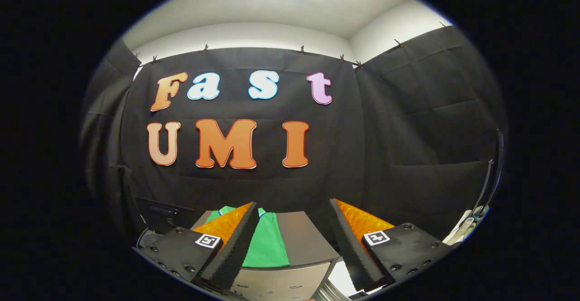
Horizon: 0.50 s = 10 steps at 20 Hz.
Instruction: Put the clothes into the washing machine and then close the washing machine lid.
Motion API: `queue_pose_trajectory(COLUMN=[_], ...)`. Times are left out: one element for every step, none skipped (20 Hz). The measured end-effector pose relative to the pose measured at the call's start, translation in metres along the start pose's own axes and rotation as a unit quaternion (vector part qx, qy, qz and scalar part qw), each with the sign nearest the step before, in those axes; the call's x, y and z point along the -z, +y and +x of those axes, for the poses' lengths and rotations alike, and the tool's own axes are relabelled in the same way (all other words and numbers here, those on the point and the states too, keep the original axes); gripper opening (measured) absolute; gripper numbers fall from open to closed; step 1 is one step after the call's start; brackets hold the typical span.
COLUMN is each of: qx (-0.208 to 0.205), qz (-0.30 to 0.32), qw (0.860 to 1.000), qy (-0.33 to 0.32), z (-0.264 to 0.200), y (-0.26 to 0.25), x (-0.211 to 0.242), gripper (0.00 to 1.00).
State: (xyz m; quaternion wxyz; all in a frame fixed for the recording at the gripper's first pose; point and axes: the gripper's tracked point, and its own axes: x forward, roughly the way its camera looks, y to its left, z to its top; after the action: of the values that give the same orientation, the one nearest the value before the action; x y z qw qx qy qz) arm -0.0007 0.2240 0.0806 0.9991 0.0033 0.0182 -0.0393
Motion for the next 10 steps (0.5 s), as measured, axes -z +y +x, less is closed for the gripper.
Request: queue_pose_trajectory(qx=[-0.006, -0.009, -0.015, -0.023, -0.031, -0.039, -0.050, -0.067, -0.085, -0.100], qz=[-0.003, -0.003, -0.001, 0.001, 0.002, 0.000, -0.001, 0.001, 0.005, 0.010], qw=[1.000, 1.000, 1.000, 1.000, 0.999, 0.998, 0.997, 0.995, 0.993, 0.989], qy=[0.000, 0.004, 0.012, 0.017, 0.023, 0.039, 0.055, 0.068, 0.087, 0.107], z=[0.003, 0.011, 0.018, 0.027, 0.036, 0.048, 0.060, 0.075, 0.085, 0.093], y=[0.010, 0.021, 0.033, 0.047, 0.061, 0.076, 0.092, 0.112, 0.130, 0.147], x=[-0.003, -0.006, -0.008, -0.010, -0.012, -0.011, -0.007, -0.002, 0.003, 0.011], gripper=[0.99, 0.99, 0.99, 0.99, 0.99, 0.99, 0.99, 0.99, 0.99, 0.98])
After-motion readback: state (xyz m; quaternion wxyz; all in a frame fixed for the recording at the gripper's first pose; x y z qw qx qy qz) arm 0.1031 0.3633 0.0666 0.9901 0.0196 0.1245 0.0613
